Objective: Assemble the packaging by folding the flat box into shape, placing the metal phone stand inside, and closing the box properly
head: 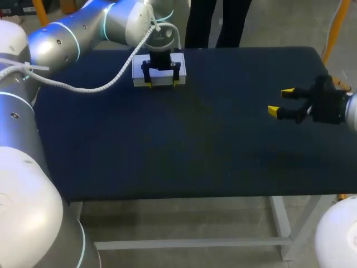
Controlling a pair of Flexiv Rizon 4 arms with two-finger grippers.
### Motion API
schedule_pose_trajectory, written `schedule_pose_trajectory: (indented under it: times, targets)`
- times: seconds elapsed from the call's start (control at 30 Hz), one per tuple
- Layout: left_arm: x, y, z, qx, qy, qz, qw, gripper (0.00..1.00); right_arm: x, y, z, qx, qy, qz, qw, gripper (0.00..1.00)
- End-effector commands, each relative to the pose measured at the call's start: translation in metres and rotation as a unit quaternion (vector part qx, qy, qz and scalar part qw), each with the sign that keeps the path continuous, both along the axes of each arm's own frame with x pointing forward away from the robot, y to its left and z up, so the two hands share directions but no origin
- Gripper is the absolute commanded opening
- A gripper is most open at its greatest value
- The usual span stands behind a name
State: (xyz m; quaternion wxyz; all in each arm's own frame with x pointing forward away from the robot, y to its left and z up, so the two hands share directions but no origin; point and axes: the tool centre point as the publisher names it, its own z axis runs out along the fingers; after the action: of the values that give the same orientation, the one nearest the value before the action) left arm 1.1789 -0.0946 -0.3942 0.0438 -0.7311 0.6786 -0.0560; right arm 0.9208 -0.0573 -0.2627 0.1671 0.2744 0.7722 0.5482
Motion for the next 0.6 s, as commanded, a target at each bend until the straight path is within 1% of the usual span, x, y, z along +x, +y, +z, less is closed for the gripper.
schedule_pose_trajectory:
  times: [0.03,0.13,0.2,0.3,0.37,0.4,0.43,0.47,0.5,0.57,0.6]
  targets:
    - [0.003,0.000,0.002,-0.009,0.015,-0.009,1.000,1.00,-0.001,-0.001,-0.001,0.002,-0.002,0.001,1.000,1.00]
    - [-0.011,-0.001,0.011,-0.024,-0.002,-0.023,0.999,1.00,-0.001,-0.001,-0.001,0.002,-0.002,0.001,1.000,1.00]
    - [-0.027,-0.001,0.020,-0.036,-0.021,-0.041,0.998,1.00,-0.001,-0.001,-0.001,0.002,-0.002,0.001,1.000,1.00]
    - [-0.053,0.000,0.037,-0.056,-0.063,-0.072,0.994,1.00,-0.001,-0.001,-0.001,0.002,-0.002,0.001,1.000,1.00]
    - [-0.072,0.002,0.048,-0.070,-0.098,-0.102,0.987,1.00,-0.001,-0.001,-0.001,0.002,-0.002,0.001,1.000,1.00]
    - [-0.083,0.003,0.055,-0.073,-0.123,-0.114,0.983,1.00,-0.001,-0.001,-0.001,0.002,-0.002,0.001,1.000,1.00]
    - [-0.089,0.004,0.058,-0.079,-0.137,-0.123,0.980,1.00,-0.001,-0.001,-0.001,0.002,-0.002,0.001,1.000,1.00]
    - [-0.095,0.007,0.063,-0.093,-0.152,-0.137,0.974,1.00,-0.001,-0.001,-0.001,0.002,-0.002,0.001,1.000,1.00]
    - [-0.104,0.010,0.069,-0.100,-0.174,-0.145,0.969,1.00,-0.001,-0.001,-0.001,0.002,-0.002,0.001,1.000,1.00]
    - [-0.117,0.014,0.075,-0.113,-0.196,-0.163,0.960,1.00,-0.001,-0.001,-0.001,0.002,-0.002,0.001,1.000,1.00]
    - [-0.123,0.016,0.079,-0.121,-0.210,-0.174,0.954,1.00,-0.001,-0.001,-0.001,0.002,-0.002,0.001,1.000,1.00]
